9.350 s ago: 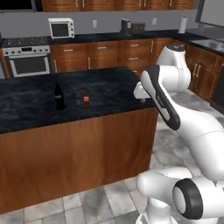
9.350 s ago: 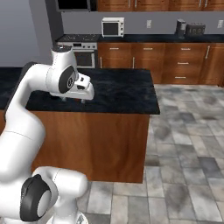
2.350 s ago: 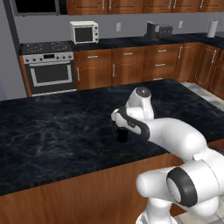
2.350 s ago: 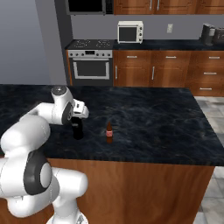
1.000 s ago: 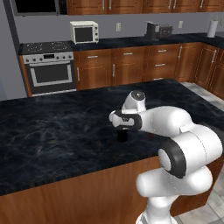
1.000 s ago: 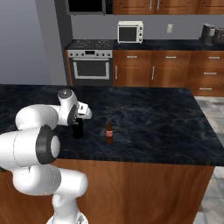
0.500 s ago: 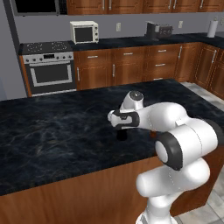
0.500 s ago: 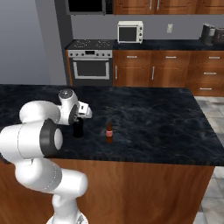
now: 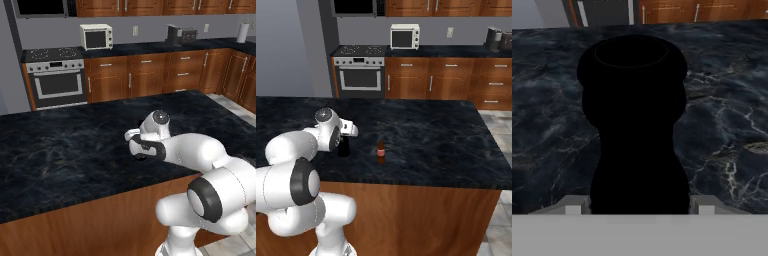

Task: Place the large bottle from the dining counter next to the other large bottle outside the sink, and place the small bottle from the dining counter next to the other small bottle inside the sink.

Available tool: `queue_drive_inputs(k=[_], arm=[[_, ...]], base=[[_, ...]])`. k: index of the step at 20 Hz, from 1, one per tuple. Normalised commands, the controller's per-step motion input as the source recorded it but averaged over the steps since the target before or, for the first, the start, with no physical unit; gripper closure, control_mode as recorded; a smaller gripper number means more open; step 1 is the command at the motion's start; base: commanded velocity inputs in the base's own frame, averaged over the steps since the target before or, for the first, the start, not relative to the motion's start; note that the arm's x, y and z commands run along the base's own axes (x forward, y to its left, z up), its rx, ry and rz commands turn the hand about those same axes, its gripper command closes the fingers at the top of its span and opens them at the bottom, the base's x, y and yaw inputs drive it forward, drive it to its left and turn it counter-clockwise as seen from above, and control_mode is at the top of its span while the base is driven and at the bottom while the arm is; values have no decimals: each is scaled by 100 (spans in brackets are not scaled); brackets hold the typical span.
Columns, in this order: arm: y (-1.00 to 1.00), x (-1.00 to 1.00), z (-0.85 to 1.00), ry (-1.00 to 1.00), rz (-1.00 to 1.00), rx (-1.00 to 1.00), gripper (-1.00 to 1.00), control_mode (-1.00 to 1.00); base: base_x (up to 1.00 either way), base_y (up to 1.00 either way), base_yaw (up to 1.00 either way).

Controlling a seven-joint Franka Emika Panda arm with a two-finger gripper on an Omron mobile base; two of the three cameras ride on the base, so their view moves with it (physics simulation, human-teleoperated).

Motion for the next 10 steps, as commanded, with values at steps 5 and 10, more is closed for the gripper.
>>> queue_drive_inputs(k=[5, 10], arm=[[0, -40, 23, -17, 0, 0, 100, -100], [0, -7, 5, -6, 0, 0, 100, -100]], base=[[0, 0, 0], [0, 0, 0]])
